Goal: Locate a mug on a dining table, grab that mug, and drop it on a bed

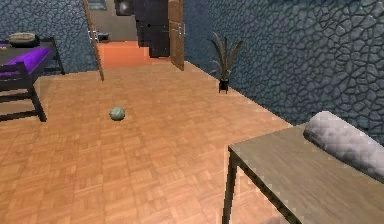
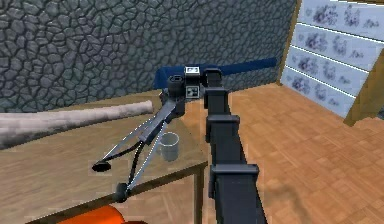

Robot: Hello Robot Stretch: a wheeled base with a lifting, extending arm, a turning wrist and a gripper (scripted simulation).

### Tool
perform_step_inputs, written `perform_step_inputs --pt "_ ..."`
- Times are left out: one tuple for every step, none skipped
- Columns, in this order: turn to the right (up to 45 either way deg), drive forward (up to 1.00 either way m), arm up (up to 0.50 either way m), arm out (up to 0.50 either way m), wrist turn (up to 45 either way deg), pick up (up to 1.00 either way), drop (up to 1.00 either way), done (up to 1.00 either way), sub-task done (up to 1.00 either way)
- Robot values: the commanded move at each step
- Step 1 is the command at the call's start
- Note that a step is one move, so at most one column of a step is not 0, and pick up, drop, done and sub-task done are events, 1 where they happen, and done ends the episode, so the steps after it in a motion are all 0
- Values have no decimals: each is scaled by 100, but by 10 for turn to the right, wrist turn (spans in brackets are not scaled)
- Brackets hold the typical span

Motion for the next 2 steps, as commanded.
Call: perform_step_inputs --pt "0 0 0 0 450 0 0 0 0" --pt "0 0 0 0 450 0 0 0 0"
